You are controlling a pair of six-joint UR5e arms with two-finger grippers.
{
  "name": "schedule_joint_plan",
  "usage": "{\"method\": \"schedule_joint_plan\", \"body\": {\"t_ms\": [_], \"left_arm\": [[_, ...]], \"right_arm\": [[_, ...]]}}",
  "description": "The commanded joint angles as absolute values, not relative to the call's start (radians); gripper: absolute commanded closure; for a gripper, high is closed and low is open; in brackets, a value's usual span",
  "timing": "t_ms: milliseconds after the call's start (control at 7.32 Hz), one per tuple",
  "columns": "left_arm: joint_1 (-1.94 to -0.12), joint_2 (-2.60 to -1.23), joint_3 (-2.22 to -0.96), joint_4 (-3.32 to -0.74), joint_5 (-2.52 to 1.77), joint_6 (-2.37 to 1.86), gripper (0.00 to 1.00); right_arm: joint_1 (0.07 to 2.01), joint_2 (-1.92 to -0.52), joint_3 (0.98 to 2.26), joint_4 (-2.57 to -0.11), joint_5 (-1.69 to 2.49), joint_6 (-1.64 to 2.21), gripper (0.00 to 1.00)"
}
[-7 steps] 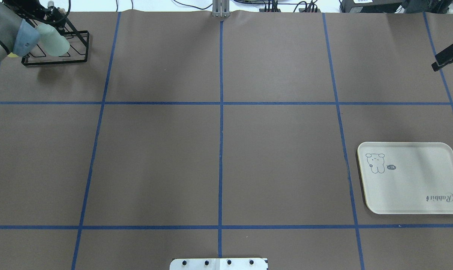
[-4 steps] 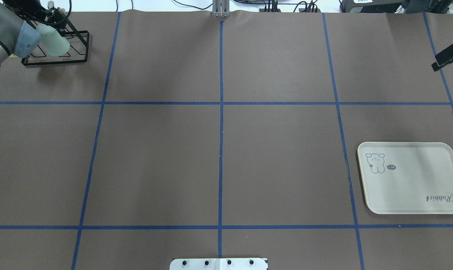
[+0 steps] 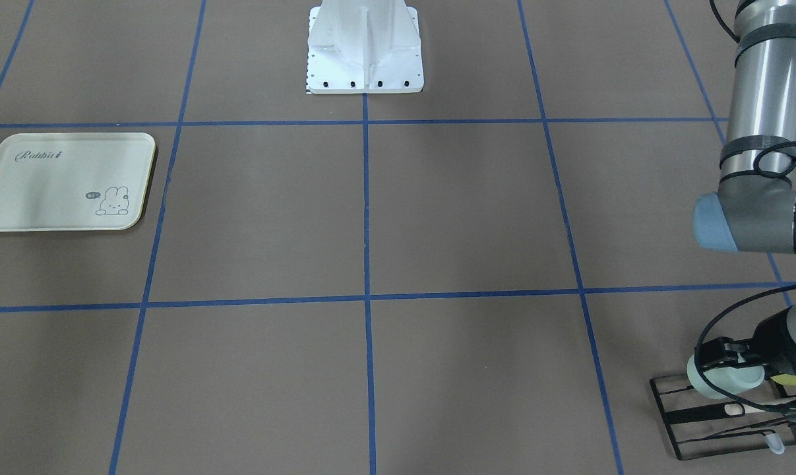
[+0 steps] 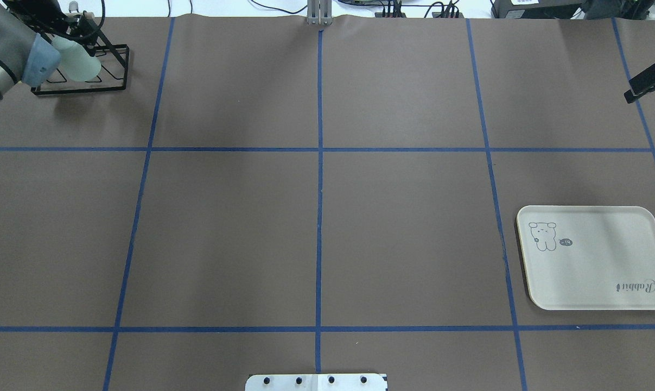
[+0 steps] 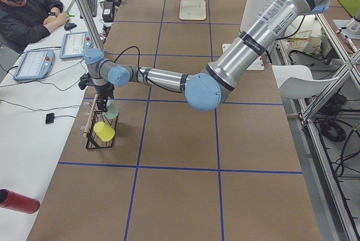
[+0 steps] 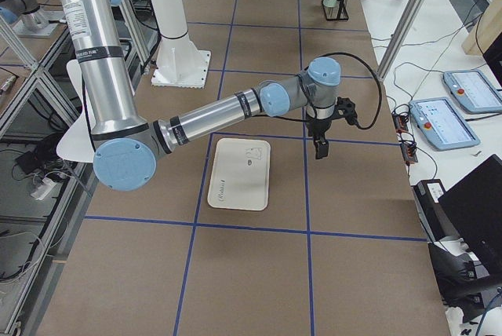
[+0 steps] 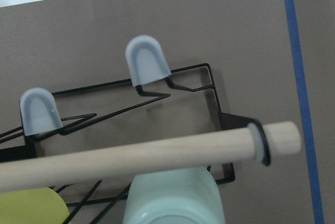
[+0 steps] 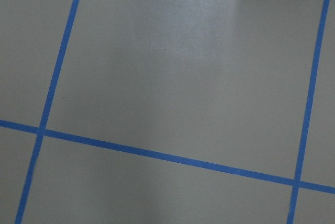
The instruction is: Left arm grabs green cup and hands to right arm on tray
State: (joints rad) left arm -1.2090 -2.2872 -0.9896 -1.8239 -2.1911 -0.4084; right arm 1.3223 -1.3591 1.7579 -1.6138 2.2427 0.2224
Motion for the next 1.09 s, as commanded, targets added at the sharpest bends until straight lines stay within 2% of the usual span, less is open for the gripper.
{"method": "schedule_joint_plan", "body": {"t_ms": [0,273,956], "left_arm": [[-1.209,-2.287,-0.989,-1.824,-2.191,-0.410,0.10],[-1.209,-2.287,-0.989,-1.824,-2.189,-0.407,0.17],[-1.209,-2.287,-0.991,-1.824,-2.187,-0.399,0.17]], "right_arm": [[1.321,-1.359,1.758,-1.614,2.243,0.222,0.00],[1.322,-1.359,1.758,-1.614,2.243,0.222,0.00],[1.322,-1.359,1.761,-1.615,2.243,0.222,0.00]]}}
